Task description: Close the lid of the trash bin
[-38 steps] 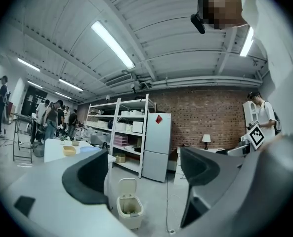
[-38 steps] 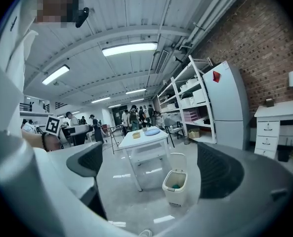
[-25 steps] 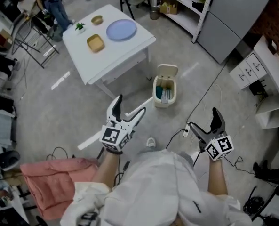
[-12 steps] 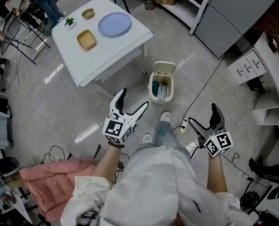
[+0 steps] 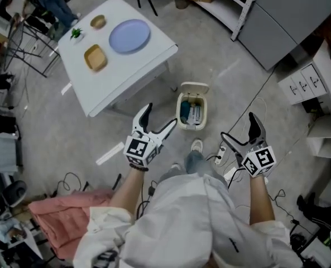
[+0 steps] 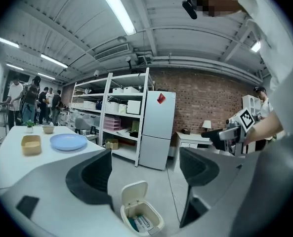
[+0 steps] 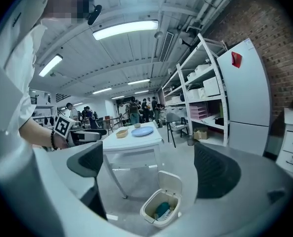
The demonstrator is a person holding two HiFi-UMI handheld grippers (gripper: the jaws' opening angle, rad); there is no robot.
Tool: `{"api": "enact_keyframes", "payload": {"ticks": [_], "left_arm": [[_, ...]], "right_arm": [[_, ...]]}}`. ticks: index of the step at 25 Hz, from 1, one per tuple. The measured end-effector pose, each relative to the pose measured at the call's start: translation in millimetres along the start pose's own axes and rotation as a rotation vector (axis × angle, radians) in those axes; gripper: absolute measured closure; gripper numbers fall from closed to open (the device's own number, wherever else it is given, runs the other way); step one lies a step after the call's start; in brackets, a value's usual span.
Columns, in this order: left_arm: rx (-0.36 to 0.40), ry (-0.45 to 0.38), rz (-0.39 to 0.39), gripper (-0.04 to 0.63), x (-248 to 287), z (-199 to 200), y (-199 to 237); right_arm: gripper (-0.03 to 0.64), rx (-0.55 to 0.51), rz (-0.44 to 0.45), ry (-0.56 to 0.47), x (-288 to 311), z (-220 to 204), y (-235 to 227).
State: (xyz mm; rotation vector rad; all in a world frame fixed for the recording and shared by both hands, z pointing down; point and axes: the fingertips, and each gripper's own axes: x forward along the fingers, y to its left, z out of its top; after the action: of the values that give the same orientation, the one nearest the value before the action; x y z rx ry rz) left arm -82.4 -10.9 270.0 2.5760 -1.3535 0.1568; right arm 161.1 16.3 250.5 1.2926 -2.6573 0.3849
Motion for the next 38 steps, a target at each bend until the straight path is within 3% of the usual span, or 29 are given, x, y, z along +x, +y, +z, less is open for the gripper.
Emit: {"api": "enact_keyframes", "payload": {"ticks": [7,17,29,34,38], "left_arm": [[0.037,0.086,0.014,0.155,85.0,-39.9,32.0],[0.007,0.192,0.004,0.155,177.8,-174.1,84.3],[0.029,0.227,-0.030,0.155,258.2,-291.9,129.9],[0.026,0.225,-0.030,0.157,290.0,-326.5,145.1],[0.019,0.228,-0.021,0.198,308.1,-346.3,150.6]], "right_arm": [[0.032,-0.023,0.066,0.054,76.1,-29.2,-79.0],[0.034,0.042,0.042,0.150,164.3,-141.5,-163.6],[0.037,0.011,0.031,0.203,262.2,-253.6,-199.7],[0.043,0.023,0.036,0.219,292.4,-293.5,-215.4],[0.058,0.027,0.020,0.236,307.3,-321.2,-220.1]]}}
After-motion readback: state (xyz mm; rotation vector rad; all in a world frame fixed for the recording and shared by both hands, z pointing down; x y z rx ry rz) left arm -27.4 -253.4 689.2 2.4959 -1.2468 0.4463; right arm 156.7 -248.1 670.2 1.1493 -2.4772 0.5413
